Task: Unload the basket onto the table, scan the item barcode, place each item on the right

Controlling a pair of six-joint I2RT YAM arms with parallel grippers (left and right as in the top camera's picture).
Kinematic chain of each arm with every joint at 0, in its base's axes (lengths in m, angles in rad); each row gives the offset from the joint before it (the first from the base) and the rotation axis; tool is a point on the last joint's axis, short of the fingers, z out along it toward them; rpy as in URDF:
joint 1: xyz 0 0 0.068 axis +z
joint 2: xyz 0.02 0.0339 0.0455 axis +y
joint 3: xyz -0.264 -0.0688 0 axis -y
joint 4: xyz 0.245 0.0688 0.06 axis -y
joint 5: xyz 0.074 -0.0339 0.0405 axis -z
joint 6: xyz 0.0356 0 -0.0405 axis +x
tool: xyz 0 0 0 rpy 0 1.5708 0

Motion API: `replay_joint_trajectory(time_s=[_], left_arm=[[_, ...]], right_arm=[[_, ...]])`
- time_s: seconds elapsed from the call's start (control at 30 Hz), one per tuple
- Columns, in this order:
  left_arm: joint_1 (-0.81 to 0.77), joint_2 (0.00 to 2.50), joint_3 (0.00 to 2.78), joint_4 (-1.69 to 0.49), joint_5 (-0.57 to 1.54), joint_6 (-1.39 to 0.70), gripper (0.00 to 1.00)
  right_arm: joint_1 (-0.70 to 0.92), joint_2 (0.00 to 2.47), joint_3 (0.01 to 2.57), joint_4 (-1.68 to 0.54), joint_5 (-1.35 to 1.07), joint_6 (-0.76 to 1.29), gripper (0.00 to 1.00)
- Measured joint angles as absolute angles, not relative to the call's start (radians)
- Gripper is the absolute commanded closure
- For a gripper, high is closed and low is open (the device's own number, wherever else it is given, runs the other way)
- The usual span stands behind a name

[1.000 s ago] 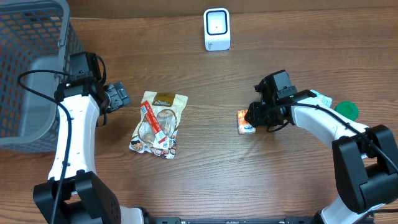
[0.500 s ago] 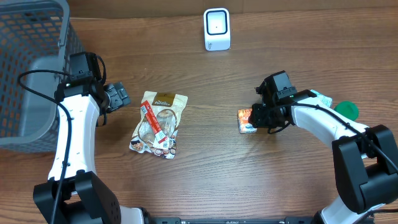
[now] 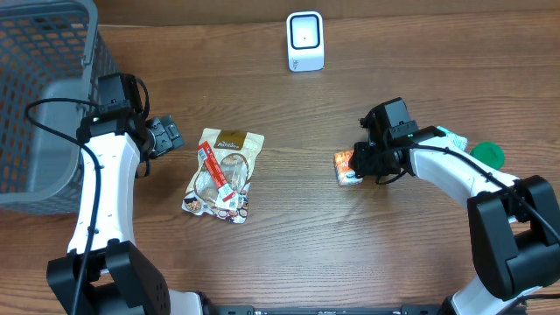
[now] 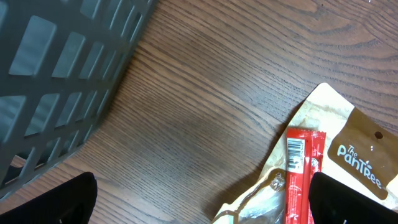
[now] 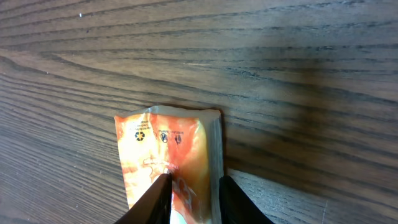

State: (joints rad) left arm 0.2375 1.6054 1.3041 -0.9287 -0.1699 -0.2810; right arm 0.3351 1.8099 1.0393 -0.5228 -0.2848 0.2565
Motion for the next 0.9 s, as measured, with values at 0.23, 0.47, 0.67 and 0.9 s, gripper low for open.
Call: replay_joint_trajectory(time_s=[0.23, 0.47, 0.67, 0.9], left_arm=[[0.237, 1.605, 1.304, -0.929, -0.170, -0.281, 0.00], [0.237, 1.605, 1.304, -0.929, -0.170, -0.281, 0.00], [0.237, 1.605, 1.304, -0.929, -0.170, -0.281, 0.00], [0.237, 1.605, 1.304, -0.929, -0.170, -0.281, 0.00]], right_arm=[[0.334, 1.810, 1.040, -0.550, -0.318, 0.205, 0.83], [0.334, 1.810, 1.040, -0.594, -0.340, 0.199, 0.76], [0.334, 1.810, 1.040, -0.566, -0.344, 0.206, 0.75], [0.334, 1.810, 1.040, -0.553, -0.344, 0.206, 0.76]])
